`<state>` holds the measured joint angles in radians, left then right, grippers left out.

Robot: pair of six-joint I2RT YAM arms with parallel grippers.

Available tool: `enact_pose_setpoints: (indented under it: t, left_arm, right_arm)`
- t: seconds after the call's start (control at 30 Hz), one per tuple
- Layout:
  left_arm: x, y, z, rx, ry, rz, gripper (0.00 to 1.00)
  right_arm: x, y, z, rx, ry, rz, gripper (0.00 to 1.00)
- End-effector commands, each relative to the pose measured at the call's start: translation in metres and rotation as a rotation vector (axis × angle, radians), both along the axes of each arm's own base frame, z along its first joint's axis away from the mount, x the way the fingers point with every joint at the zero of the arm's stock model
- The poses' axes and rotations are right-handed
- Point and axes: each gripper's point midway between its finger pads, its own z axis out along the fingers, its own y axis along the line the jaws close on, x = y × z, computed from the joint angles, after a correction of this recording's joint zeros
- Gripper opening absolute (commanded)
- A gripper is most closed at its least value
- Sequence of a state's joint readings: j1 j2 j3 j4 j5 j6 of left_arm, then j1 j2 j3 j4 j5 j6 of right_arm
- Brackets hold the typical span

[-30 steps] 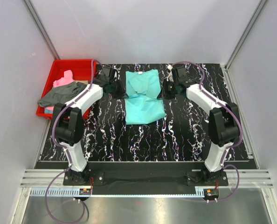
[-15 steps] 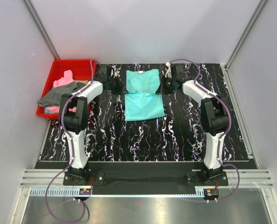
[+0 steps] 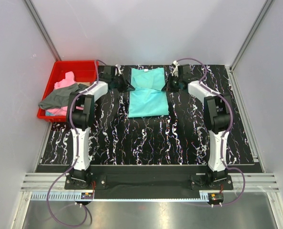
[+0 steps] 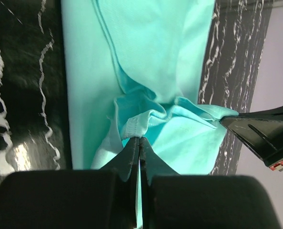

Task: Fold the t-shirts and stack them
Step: Fold the tshirt

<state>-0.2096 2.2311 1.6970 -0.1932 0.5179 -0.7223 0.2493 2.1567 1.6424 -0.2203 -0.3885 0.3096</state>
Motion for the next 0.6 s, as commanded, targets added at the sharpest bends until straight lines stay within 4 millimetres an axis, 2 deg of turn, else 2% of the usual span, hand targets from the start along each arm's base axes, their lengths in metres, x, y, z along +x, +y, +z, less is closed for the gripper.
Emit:
enact_pose_setpoints:
  t: [0.0,0.03,0.1,0.13,0.17,0.2,0.23,0.27,0.3,0.33,0.37,0.43,0.47,0.5,0.53,0.57]
  left_arm:
    - [0.031,0.001,0.016,-0.06,-0.083,0.003,0.01]
    - [0.036,0.0,0.022,-0.067,-0.103,0.0,0.01]
    - [0.045,0.001,0.019,-0.073,-0.118,0.005,0.02]
    - [0.05,0.001,0.025,-0.078,-0.137,0.007,0.04]
    - [0.053,0.004,0.02,-0.076,-0.125,0.011,0.14]
    - [0.058,0.004,0.028,-0.076,-0.146,0.007,0.22]
    - [0.058,0.005,0.027,-0.073,-0.142,0.007,0.28]
    - [0.059,0.008,0.029,-0.068,-0.141,0.01,0.39]
    - [0.057,0.01,0.031,-0.062,-0.145,0.009,0.43]
    - [0.056,0.012,0.033,-0.055,-0.152,0.006,0.48]
    - [0.053,0.013,0.045,-0.046,-0.17,0.002,0.6]
    - [0.048,0.019,0.047,0.002,-0.188,0.0,0.64]
    - [0.045,0.022,0.062,0.017,-0.218,-0.005,0.66]
    - [0.038,0.024,0.059,0.028,-0.207,-0.004,0.67]
    - [0.034,0.027,0.073,0.045,-0.232,-0.003,0.67]
    - [0.028,0.027,0.075,0.046,-0.224,-0.005,0.68]
  right_arm:
    - [0.026,0.003,0.019,0.037,-0.099,0.01,0.01]
    - [0.031,-0.001,0.019,0.037,-0.105,-0.005,0.01]
    - [0.038,-0.004,0.017,0.044,-0.111,-0.013,0.03]
    - [0.041,-0.007,0.018,0.048,-0.112,-0.024,0.1]
    - [0.043,-0.008,0.013,0.048,-0.107,-0.022,0.19]
    - [0.048,-0.009,0.018,0.053,-0.12,-0.025,0.28]
    - [0.049,-0.011,0.016,0.047,-0.112,-0.025,0.41]
    - [0.053,-0.015,0.022,0.052,-0.12,-0.021,0.49]
    - [0.053,-0.016,0.026,0.047,-0.127,-0.007,0.52]
    - [0.049,-0.019,0.035,0.046,-0.13,-0.001,0.54]
    - [0.047,-0.024,0.039,0.044,-0.13,-0.005,0.54]
    - [0.038,-0.028,0.047,0.041,-0.119,0.011,0.56]
    - [0.031,-0.028,0.056,0.053,-0.116,0.034,0.58]
    - [0.024,-0.028,0.054,0.045,-0.103,0.051,0.59]
    - [0.009,-0.027,0.051,0.055,-0.066,0.074,0.6]
    - [0.001,-0.026,0.049,0.063,-0.051,0.092,0.6]
